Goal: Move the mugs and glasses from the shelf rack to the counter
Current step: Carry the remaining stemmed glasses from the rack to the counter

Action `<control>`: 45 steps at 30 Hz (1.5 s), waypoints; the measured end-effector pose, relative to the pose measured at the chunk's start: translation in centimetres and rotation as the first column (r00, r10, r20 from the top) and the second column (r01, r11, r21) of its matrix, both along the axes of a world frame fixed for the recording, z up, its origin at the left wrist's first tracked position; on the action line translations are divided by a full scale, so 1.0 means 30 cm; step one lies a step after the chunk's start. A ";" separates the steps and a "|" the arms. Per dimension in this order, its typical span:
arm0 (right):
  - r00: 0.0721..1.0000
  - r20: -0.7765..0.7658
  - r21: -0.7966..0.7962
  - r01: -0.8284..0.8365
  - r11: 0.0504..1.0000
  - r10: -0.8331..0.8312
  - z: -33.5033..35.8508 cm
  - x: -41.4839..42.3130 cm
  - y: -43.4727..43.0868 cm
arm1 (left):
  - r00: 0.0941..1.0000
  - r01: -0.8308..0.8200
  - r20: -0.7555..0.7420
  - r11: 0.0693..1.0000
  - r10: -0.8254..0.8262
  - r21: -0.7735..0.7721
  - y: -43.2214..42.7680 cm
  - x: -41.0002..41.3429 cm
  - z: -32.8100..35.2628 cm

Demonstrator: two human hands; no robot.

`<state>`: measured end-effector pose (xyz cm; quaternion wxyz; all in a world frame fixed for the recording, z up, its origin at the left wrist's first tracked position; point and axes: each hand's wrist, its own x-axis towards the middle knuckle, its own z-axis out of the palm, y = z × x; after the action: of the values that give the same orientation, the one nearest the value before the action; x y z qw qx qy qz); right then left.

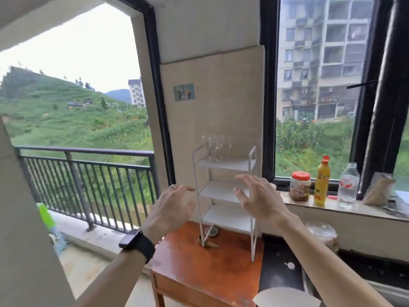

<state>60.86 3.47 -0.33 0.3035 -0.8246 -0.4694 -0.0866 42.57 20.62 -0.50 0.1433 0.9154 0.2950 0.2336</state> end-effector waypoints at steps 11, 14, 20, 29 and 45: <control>0.992 -0.048 -0.074 0.115 0.991 -0.119 -0.005 0.396 0.483 | 0.996 0.081 -0.029 0.997 -0.082 -0.013 0.445 0.508 -0.007; 0.983 -0.041 -0.077 0.176 0.981 -0.180 0.006 0.483 0.608 | 0.991 0.102 -0.095 0.994 -0.097 0.046 0.566 0.646 -0.002; 0.955 -0.052 -0.058 0.289 0.956 -0.292 0.049 0.641 0.824 | 0.973 0.170 -0.170 0.981 -0.153 0.094 0.799 0.896 0.043; 0.835 -0.405 0.130 0.456 0.881 -0.372 0.012 0.830 1.024 | 0.991 0.136 0.043 0.978 -0.130 -0.159 0.937 1.136 -0.003; 0.757 -0.626 0.264 0.433 0.862 -0.188 -0.032 0.976 1.162 | 0.961 0.241 0.255 0.778 -0.107 -0.580 0.959 1.240 -0.005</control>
<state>90.13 38.33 -1.28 0.5715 -0.8002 -0.1800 0.0264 79.78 49.40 -0.64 0.4796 0.8149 0.2512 0.2068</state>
